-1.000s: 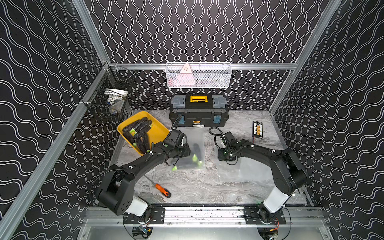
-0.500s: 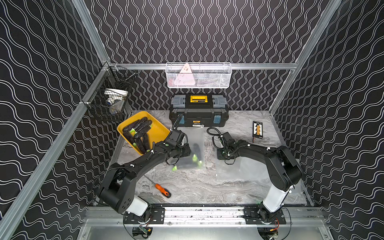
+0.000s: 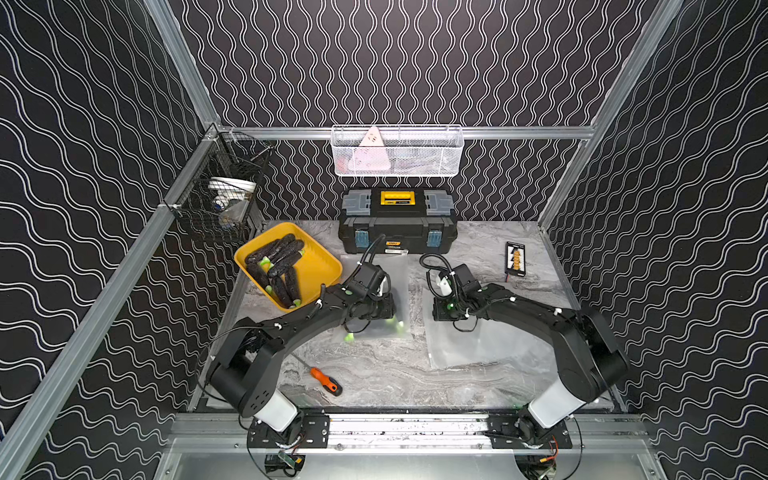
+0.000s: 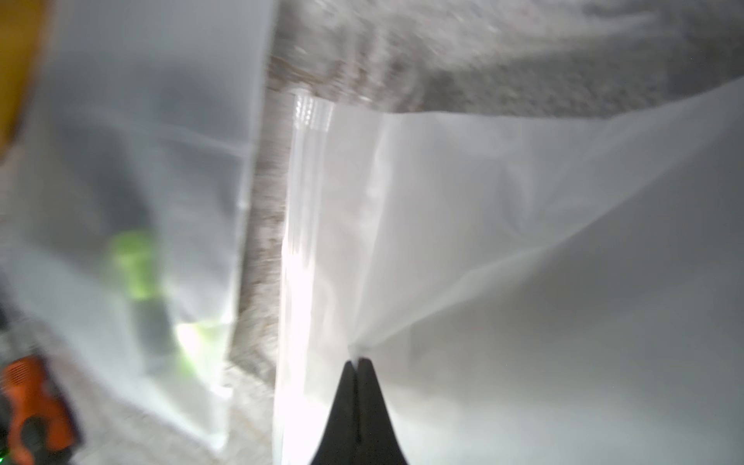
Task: Place the eggplant in a zip-top bag and seal the zipper
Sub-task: Open the zipper of the food storage bag at the center of the board.
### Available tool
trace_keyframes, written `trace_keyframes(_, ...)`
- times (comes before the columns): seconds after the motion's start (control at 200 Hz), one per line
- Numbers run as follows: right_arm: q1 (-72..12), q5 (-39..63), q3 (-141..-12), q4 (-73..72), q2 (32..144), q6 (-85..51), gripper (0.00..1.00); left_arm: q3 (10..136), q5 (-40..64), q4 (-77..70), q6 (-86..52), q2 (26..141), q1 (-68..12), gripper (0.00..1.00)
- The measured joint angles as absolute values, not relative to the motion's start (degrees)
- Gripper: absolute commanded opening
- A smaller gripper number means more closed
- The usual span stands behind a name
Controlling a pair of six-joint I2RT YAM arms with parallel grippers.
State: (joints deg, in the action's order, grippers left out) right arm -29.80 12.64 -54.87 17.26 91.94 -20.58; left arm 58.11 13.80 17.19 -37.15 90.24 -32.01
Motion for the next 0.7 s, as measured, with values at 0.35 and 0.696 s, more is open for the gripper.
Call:
trace_keyframes(0.35, -26.52, 27.44, -51.68, 9.54, 85.65, -22.06, 0.0, 57.91, 20.91, 9.43, -41.23, 91.22, -32.27, 0.33)
trace_keyframes(0.696, -26.57, 31.73, -51.29, 6.87, 85.8, -23.9, 0.0, 56.21, 22.96, 3.01, -45.5, 90.78, -32.27, 0.31)
